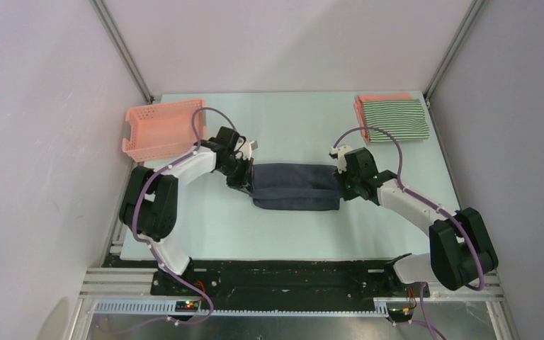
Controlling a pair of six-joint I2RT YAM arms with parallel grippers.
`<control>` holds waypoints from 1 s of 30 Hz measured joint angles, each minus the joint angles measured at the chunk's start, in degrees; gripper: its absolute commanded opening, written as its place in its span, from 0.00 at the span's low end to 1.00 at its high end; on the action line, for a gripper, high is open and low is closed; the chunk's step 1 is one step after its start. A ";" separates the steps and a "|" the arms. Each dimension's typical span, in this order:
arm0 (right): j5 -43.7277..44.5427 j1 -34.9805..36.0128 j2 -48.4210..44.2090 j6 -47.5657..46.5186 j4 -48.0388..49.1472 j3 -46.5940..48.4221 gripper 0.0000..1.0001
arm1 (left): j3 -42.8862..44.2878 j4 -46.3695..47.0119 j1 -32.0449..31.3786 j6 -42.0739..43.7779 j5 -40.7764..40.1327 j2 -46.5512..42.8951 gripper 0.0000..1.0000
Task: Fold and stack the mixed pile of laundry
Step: Fold the skirt at the center of the board.
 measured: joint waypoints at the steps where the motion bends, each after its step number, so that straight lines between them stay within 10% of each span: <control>1: 0.00 0.07 0.37 0.42 -0.46 0.00 0.00 | -0.55 -0.11 -0.24 0.00 -0.24 0.00 0.07; 9: -0.98 2.38 1.40 3.61 -8.28 0.52 0.30 | -3.10 -0.09 -1.44 -0.50 -2.78 -0.31 0.29; 30: -7.56 1.99 8.46 25.05 -6.08 8.33 0.21 | -4.35 10.97 -10.21 -10.78 -6.29 -2.73 0.22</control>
